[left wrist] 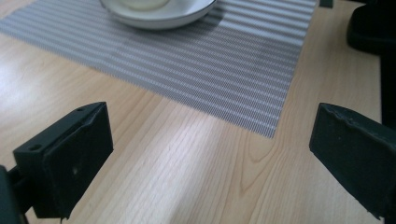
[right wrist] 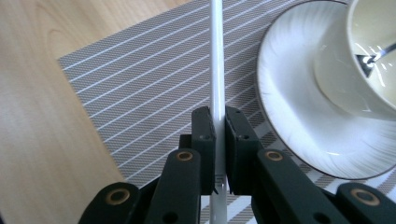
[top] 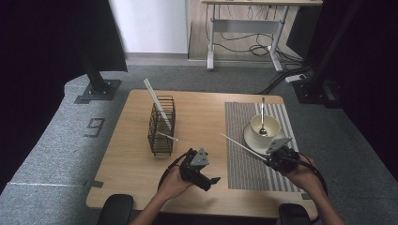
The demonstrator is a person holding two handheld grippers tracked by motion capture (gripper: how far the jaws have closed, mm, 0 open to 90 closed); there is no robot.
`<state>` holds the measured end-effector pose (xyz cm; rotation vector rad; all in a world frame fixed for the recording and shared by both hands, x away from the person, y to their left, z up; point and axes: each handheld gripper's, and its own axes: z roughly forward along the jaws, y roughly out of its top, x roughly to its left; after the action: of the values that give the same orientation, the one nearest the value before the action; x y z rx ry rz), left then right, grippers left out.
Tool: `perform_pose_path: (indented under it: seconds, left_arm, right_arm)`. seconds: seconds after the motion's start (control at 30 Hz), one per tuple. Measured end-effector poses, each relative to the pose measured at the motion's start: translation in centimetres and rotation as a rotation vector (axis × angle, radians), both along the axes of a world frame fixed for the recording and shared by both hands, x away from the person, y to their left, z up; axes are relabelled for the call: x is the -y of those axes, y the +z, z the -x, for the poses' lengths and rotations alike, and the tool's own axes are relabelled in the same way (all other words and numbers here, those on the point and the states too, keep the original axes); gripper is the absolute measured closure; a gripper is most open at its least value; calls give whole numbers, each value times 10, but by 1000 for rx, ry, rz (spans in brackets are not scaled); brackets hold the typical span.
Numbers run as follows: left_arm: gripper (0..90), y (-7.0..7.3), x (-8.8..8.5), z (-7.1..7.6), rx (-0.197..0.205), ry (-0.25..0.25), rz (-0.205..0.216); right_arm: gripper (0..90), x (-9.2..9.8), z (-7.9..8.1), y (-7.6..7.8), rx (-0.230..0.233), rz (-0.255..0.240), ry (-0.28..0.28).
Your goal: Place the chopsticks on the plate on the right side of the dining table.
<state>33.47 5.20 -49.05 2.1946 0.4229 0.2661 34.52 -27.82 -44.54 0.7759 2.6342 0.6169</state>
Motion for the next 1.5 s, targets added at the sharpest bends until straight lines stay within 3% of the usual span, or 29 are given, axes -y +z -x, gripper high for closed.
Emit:
perform_pose_path:
  seconds: [0.43,0.57,0.73,0.83,1.13,1.5]
  left_arm:
    - [0,-33,-20,4,-42,62,-14]
    - [0,-47,-30,5,-71,100,-34]
    - [0,-56,-37,4,-77,133,-49]
    - [0,-58,-38,3,-84,138,-70]
    - [0,-58,-40,0,-109,146,-78]
    - [0,-59,-37,0,-114,130,-109]
  right_arm:
    - [829,17,-26,-5,-16,12,-70]
    - [829,22,-36,-7,-24,21,-90]
    - [829,27,-44,-13,-35,40,-103]
    - [829,30,-49,-18,-47,48,-121]
    - [829,43,-62,-28,-67,56,-147]
    - [826,54,-78,-38,-79,29,-150]
